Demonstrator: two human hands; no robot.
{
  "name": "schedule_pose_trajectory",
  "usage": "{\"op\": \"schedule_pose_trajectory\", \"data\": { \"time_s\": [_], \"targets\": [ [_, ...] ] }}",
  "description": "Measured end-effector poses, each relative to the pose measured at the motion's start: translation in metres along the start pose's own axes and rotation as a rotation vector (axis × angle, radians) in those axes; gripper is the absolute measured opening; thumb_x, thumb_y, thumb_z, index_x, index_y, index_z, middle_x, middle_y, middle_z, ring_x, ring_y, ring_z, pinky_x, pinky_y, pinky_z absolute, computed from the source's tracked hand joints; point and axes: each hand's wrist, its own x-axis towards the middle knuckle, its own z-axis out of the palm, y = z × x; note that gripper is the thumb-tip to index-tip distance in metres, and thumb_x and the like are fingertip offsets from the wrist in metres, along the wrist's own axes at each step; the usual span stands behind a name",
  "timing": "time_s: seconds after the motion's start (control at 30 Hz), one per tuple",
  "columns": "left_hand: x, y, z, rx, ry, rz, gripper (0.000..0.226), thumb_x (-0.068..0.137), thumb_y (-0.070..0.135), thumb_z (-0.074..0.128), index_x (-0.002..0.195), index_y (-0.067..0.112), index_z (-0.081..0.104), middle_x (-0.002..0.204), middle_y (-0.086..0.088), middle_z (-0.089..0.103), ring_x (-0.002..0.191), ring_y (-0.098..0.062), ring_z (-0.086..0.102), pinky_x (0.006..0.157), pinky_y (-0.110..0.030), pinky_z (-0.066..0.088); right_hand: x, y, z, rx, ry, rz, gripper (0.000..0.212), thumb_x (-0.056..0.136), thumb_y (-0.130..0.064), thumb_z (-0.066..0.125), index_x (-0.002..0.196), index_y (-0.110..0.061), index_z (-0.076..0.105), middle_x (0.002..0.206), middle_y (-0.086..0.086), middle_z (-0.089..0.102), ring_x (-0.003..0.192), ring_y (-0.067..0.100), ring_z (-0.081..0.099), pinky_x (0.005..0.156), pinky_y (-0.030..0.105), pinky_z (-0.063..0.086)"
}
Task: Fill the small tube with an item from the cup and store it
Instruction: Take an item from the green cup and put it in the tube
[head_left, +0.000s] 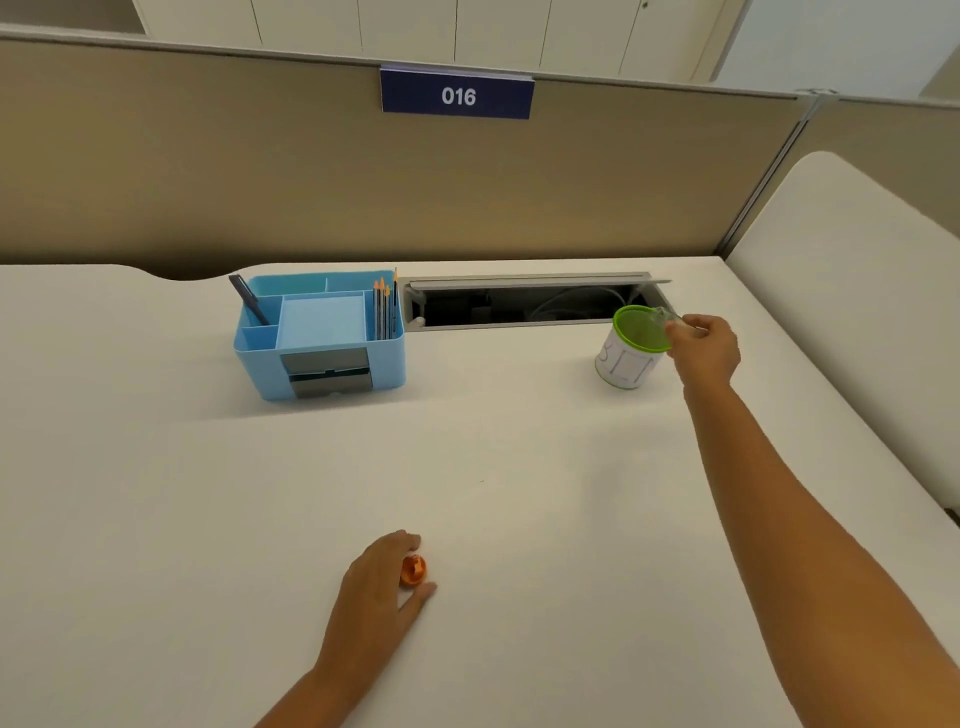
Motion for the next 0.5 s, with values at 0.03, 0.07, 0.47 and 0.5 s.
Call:
{"op": "schedule_pose_trajectory", "data": {
  "time_s": [0.03, 0.07, 0.47, 0.5],
  "targets": [
    [0.000, -0.002, 0.000, 0.009, -0.010, -0.007, 0.043, 0.075, 0.025, 0.071, 0.114, 0.020, 0.053, 0.113, 0.011, 0.056, 0.105, -0.007, 0.051, 0.094, -0.028, 0.039, 0.008, -0.002, 0.000, -0.060, -0.003, -0.027, 0.036, 0.080, -0.021, 0.064, 0.111, -0.004, 0.059, 0.114, 0.017, 0.064, 0.101, 0.032, 0.062, 0.086, 0.033, 0.049],
    [0.001, -0.004, 0.000, 0.020, -0.019, -0.014, 0.045, 0.075, 0.026, 0.071, 0.116, 0.020, 0.052, 0.116, 0.010, 0.055, 0.109, -0.008, 0.050, 0.097, -0.029, 0.038, 0.015, -0.005, 0.001, -0.118, -0.014, -0.051, 0.036, 0.080, -0.020, 0.065, 0.112, -0.003, 0.060, 0.114, 0.017, 0.064, 0.102, 0.032, 0.061, 0.082, 0.029, 0.046],
    [0.001, -0.006, 0.000, 0.046, -0.025, -0.020, 0.049, 0.076, 0.030, 0.069, 0.120, 0.019, 0.050, 0.121, 0.007, 0.054, 0.112, -0.008, 0.048, 0.097, -0.024, 0.033, 0.038, -0.024, 0.004, -0.511, -0.164, -0.199, 0.042, 0.077, -0.012, 0.069, 0.115, -0.004, 0.051, 0.111, 0.021, 0.062, 0.097, 0.035, 0.059, 0.071, 0.035, 0.045],
    [0.001, -0.005, 0.000, 0.051, -0.025, -0.016, 0.049, 0.076, 0.030, 0.070, 0.120, 0.019, 0.050, 0.121, 0.007, 0.055, 0.112, -0.008, 0.048, 0.097, -0.024, 0.033, 0.037, -0.024, 0.004, -0.496, -0.151, -0.203, 0.040, 0.079, -0.014, 0.068, 0.114, -0.004, 0.051, 0.110, 0.021, 0.062, 0.097, 0.035, 0.059, 0.072, 0.036, 0.046]
  ]
}}
